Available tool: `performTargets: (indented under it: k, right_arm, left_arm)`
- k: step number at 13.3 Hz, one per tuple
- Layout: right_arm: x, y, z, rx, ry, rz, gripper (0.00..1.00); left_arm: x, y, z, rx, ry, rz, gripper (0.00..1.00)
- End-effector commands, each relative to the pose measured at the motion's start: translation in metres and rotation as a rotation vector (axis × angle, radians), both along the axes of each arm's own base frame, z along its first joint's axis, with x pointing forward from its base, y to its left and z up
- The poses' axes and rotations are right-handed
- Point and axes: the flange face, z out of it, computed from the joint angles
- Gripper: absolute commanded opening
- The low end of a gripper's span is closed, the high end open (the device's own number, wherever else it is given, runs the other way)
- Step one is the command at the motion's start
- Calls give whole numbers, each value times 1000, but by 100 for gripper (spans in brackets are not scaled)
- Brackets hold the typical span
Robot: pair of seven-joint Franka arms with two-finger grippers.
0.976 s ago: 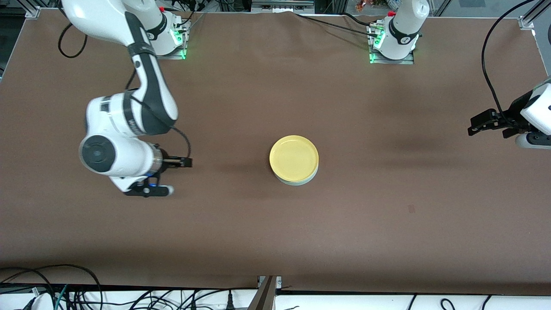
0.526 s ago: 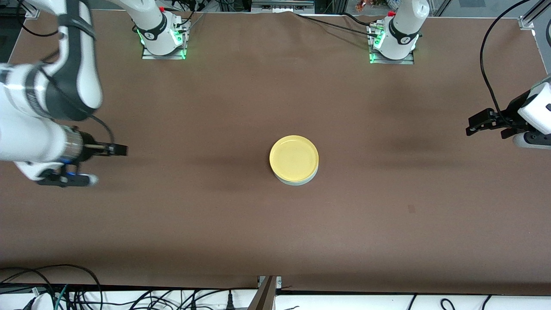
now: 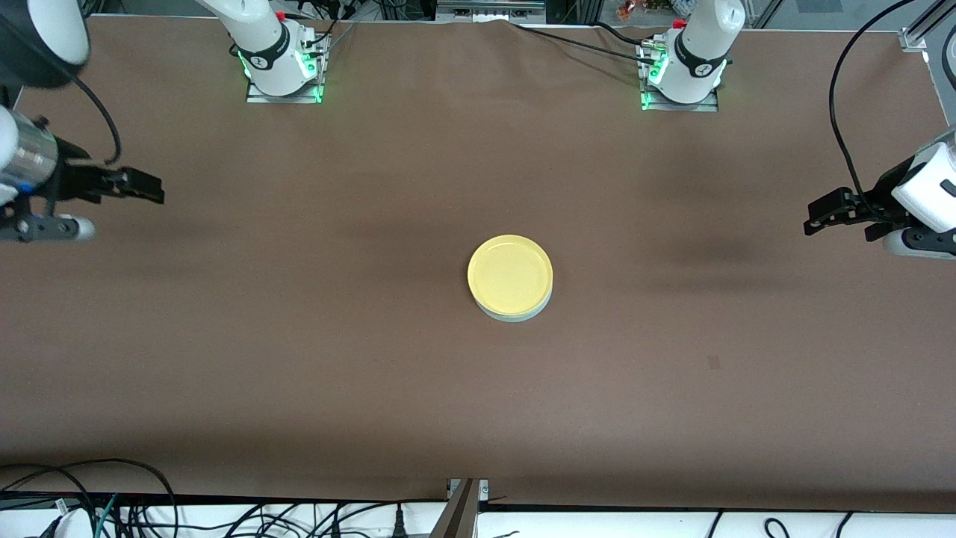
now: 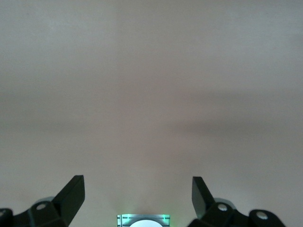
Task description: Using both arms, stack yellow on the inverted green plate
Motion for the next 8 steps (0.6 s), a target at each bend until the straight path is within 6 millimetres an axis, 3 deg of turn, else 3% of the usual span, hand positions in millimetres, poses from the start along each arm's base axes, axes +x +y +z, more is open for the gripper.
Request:
performTargets:
  k: [1, 3, 8]
  right_arm:
    - [-26, -1, 31, -18, -57, 8, 100]
    - [-37, 0, 49, -12, -83, 15, 100]
    - [-36, -5, 40, -6, -37, 35, 100]
  left_arm:
    - [3, -8, 8, 52, -7, -39, 100]
    - [3, -5, 13, 50, -16, -32, 100]
    - [3, -9, 22, 51, -19, -40, 100]
